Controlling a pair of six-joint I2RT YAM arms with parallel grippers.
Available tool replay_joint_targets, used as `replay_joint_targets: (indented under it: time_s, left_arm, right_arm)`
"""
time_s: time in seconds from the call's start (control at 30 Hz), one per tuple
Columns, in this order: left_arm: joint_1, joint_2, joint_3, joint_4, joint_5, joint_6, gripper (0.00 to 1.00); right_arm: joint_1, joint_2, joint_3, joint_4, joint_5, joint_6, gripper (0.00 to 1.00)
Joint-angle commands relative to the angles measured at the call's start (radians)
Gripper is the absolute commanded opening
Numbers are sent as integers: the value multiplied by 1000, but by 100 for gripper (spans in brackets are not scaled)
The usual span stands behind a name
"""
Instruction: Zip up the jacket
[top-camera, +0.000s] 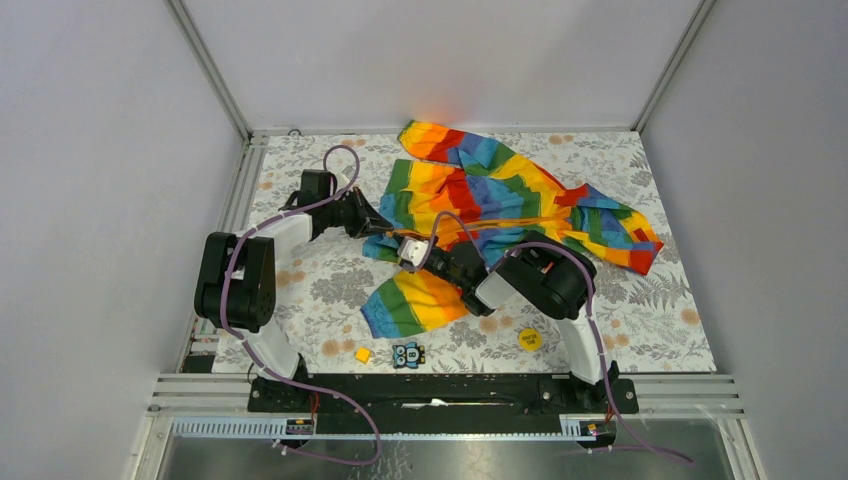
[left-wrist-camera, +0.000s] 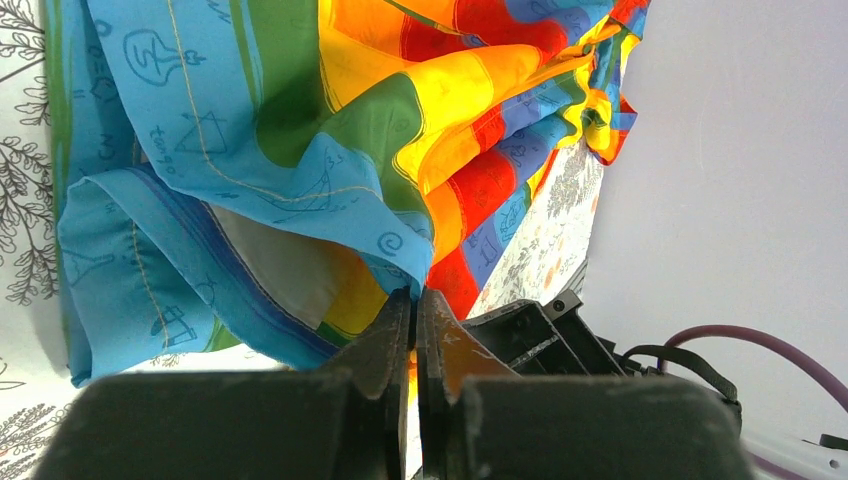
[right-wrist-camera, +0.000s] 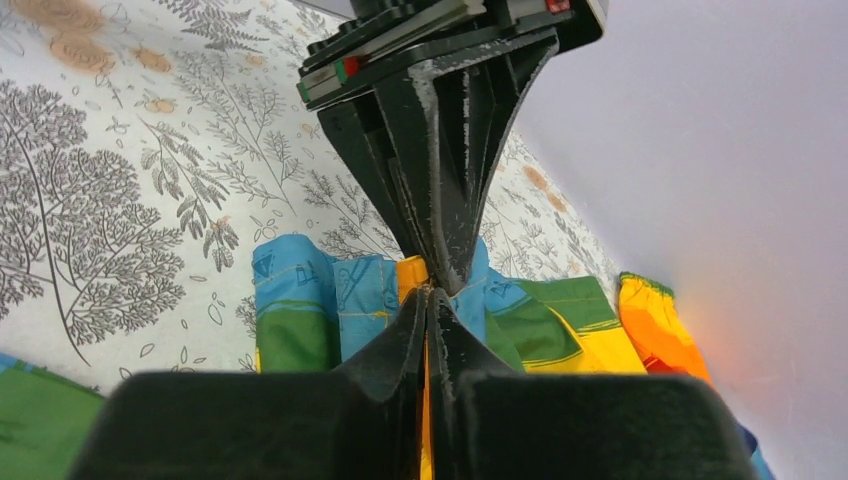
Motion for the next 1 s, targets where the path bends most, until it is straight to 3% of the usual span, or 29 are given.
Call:
replay_joint_targets:
  time_s: [0.0,0.23,0.33,0.4,0.47,0.57,0.8,0.97]
  left_arm:
    - [-7,-11,31,20,32,-4,0]
    - [-7,-16,30,21,29,5,0]
    - [-7,-29,20,38,25,8,0]
    - [-7,-36,20,40,21,15,0]
    - [-7,-44,16,45,15,24,0]
    - [-7,-71,11,54,-2,48,0]
    - [-13,-149,-11,57,-67,133,0]
    - [-18,-164,-13,52,-89,166,0]
  right_arm:
    - [9,-23,-10,156,96,112,0]
    - [8,-85,-52,141,223,455,0]
    - [8,-154,-60,-1,311,651,0]
    - [5,-212,-25,-207,331,796,0]
    - [2,-253,73,-561,299,938,0]
    - [-17,-242,212,-869,248,1150,0]
    - [-138,-173,386,-1212,-91,1467,0]
    - [-215,-145,484,-1358,-271,1476,0]
